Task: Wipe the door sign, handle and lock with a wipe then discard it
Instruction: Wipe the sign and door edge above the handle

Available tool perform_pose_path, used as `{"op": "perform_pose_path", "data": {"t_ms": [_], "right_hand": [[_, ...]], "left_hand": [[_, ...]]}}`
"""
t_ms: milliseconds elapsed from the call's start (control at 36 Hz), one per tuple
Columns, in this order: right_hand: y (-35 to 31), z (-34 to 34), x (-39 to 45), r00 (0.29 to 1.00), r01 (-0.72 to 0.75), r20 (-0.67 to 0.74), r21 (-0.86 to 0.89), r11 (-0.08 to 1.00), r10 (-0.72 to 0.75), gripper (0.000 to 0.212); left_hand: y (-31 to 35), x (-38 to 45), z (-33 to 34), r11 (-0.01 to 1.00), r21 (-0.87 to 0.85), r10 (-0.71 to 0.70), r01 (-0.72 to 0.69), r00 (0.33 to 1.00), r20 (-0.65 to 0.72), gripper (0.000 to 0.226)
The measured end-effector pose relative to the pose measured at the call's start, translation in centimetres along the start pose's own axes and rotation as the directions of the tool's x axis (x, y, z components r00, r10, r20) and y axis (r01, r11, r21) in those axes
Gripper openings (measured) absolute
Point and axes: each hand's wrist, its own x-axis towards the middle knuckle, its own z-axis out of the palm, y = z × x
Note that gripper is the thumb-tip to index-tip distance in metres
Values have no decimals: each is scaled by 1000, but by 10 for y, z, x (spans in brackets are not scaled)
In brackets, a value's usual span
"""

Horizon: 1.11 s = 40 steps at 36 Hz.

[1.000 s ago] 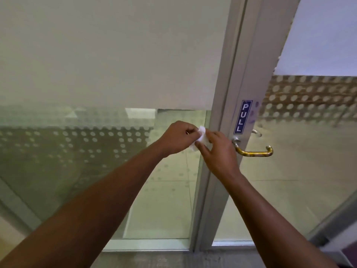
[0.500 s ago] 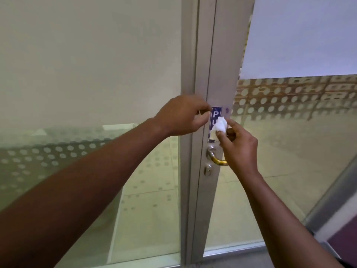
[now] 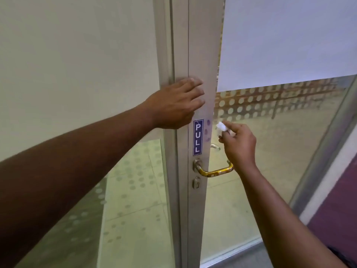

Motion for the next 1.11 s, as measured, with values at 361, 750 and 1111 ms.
{"op": "perform_pose_path", "data": {"t_ms": [361, 750, 1111], "right_hand": [[-6, 36, -2, 983, 71, -159, -109, 992, -88, 31], [-4, 57, 9, 927, 227, -256, -200, 953, -275, 22], [15, 76, -5, 898, 273, -289, -228, 935, -333, 17]], "left_hand": [[-1, -20, 45, 997, 71, 32, -28, 998, -47, 72], [-4, -18, 66, 984, 181, 25, -7, 995, -99, 80], [-3, -17, 68, 980, 200, 38, -16, 994, -105, 82]]}}
